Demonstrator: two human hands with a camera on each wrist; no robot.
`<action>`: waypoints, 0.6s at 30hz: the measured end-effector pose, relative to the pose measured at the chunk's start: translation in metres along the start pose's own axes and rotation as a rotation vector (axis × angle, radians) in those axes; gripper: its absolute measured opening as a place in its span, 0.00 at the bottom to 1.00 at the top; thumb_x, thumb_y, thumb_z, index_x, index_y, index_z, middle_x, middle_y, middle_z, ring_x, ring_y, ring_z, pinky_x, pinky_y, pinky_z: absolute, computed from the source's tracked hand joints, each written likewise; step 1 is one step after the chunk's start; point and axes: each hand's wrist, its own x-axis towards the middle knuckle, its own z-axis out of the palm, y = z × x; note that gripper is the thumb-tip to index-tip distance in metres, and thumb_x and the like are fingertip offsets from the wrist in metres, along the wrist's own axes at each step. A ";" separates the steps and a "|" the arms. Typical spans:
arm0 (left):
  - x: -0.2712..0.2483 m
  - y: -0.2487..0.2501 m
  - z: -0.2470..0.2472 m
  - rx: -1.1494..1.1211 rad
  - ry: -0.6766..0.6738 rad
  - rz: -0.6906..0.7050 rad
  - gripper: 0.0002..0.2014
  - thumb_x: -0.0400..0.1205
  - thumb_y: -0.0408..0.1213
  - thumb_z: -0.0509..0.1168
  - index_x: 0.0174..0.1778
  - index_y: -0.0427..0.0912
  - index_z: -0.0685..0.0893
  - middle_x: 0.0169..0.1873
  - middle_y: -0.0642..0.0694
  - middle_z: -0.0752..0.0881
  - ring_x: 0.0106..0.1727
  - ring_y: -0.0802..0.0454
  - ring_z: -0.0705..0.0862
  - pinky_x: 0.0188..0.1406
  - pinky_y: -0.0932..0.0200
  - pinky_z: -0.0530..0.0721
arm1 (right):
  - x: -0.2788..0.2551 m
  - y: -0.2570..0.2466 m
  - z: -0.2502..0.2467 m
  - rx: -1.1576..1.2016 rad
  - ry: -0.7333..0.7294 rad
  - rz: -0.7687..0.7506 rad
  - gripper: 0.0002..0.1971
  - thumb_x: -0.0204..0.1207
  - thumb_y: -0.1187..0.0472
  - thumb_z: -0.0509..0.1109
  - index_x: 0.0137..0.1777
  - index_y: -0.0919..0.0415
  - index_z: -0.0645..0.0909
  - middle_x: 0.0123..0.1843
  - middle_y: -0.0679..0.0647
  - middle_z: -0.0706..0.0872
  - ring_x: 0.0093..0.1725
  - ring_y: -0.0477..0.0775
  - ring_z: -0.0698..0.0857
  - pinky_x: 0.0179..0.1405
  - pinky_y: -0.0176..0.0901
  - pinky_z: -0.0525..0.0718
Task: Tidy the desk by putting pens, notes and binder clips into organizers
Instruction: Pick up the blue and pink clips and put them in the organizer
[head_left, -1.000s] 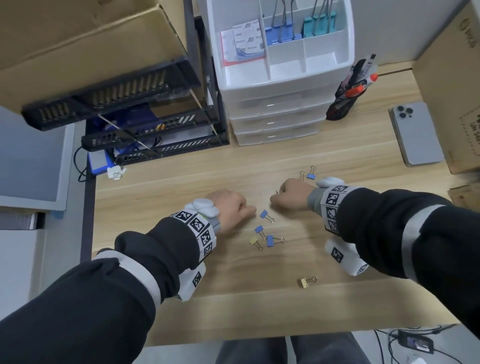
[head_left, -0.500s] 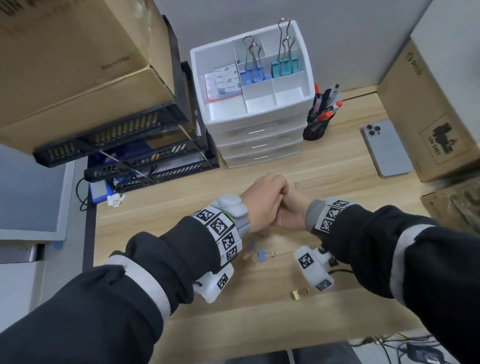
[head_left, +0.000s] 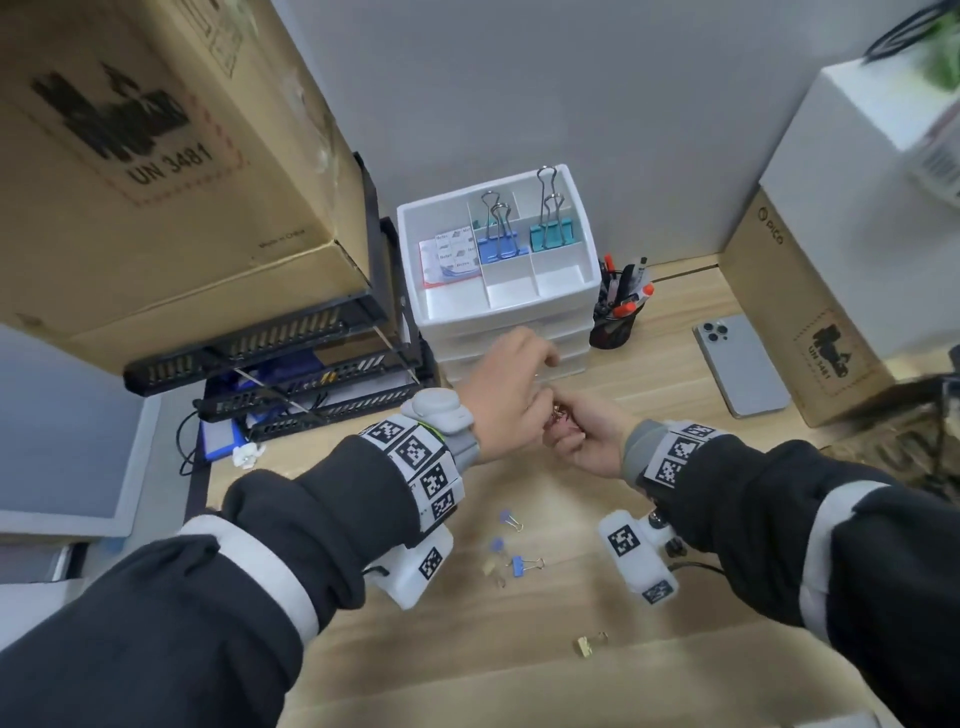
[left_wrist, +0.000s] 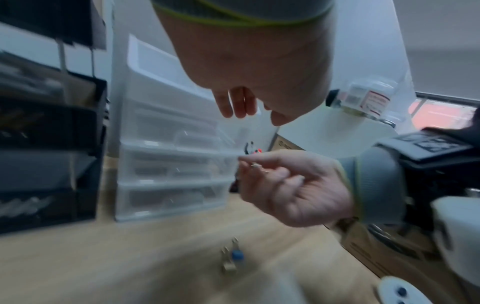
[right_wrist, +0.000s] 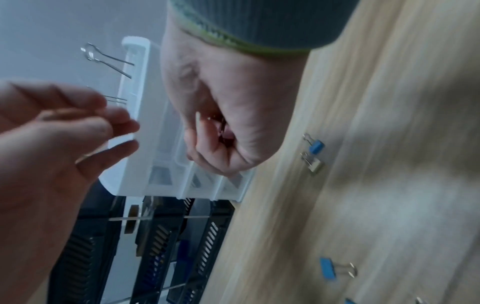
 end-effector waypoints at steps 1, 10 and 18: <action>0.003 -0.005 -0.009 0.058 0.031 -0.020 0.13 0.78 0.32 0.63 0.58 0.38 0.79 0.55 0.43 0.78 0.56 0.47 0.75 0.57 0.51 0.77 | -0.004 -0.008 0.001 -0.046 -0.002 0.006 0.16 0.87 0.50 0.62 0.40 0.57 0.75 0.27 0.49 0.74 0.17 0.40 0.67 0.08 0.25 0.59; 0.019 -0.052 -0.083 0.464 0.058 -0.323 0.20 0.73 0.36 0.64 0.61 0.38 0.77 0.60 0.39 0.76 0.61 0.40 0.75 0.60 0.48 0.78 | -0.051 -0.109 0.075 -0.171 0.068 -0.152 0.09 0.87 0.62 0.64 0.44 0.65 0.76 0.37 0.58 0.78 0.30 0.49 0.82 0.20 0.28 0.82; 0.021 -0.055 -0.071 0.436 -0.013 -0.402 0.20 0.73 0.37 0.65 0.61 0.36 0.74 0.63 0.38 0.72 0.67 0.38 0.70 0.57 0.44 0.80 | -0.038 -0.126 0.125 -0.321 0.208 -0.198 0.03 0.83 0.75 0.63 0.51 0.75 0.77 0.48 0.64 0.82 0.45 0.57 0.87 0.37 0.46 0.91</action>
